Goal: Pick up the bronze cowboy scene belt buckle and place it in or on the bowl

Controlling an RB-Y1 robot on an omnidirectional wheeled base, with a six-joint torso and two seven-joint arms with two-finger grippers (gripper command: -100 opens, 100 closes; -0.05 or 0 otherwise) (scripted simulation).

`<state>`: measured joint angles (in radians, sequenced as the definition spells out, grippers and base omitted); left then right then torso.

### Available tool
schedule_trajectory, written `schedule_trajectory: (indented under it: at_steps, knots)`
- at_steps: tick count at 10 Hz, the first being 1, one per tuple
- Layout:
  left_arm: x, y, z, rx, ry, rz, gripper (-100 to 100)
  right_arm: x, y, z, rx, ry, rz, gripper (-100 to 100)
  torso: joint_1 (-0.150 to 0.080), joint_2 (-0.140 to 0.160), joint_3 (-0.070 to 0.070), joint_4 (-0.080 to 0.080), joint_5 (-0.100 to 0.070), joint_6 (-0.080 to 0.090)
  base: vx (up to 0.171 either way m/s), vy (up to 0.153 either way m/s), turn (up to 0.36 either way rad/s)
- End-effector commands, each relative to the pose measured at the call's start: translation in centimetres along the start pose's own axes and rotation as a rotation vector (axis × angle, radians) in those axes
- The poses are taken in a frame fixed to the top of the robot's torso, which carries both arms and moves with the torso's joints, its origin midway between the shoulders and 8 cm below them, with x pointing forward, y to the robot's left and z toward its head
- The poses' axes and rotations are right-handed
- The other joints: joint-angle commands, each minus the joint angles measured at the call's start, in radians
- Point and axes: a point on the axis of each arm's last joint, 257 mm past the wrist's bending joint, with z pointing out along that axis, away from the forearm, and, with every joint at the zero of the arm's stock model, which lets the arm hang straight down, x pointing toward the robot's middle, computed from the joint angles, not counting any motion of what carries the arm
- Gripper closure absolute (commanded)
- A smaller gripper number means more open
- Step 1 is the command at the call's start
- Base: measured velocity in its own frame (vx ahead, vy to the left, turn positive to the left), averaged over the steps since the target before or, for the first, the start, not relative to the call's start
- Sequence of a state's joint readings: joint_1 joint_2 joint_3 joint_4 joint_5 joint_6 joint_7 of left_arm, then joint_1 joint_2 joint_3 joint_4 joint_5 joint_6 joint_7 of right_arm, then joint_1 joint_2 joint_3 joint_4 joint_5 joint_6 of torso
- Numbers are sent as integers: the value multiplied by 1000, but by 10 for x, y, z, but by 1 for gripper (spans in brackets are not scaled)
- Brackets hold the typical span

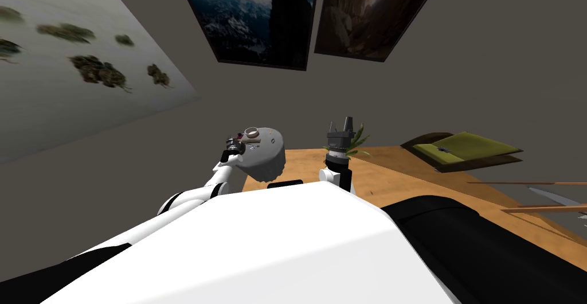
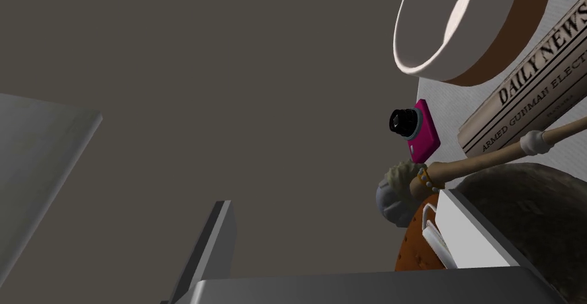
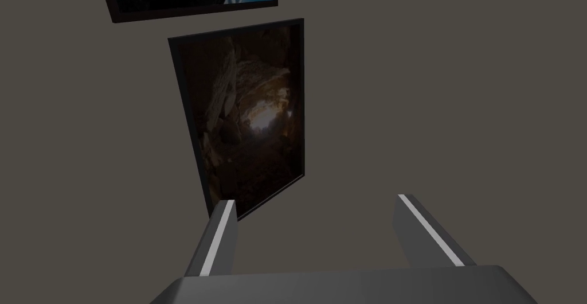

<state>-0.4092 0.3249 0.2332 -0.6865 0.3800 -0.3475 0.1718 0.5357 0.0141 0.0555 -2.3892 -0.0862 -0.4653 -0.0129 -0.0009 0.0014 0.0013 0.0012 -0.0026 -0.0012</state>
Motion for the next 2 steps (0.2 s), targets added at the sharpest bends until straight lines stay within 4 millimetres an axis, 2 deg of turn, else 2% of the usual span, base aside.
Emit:
schedule_trajectory:
  at_steps: [1, 2]
  knots:
    - [0, 0, 0, 0, 0, 0, 0, 0, 0, 0, 0, 0, 0, 0, 0, 0, 0, 0, 0, 0, 0, 0, 0]
    - [0, 0, 0, 0, 0, 0, 0, 0, 0, 0, 0, 0, 0, 0, 0, 0, 0, 0, 0, 0, 0, 0, 0]
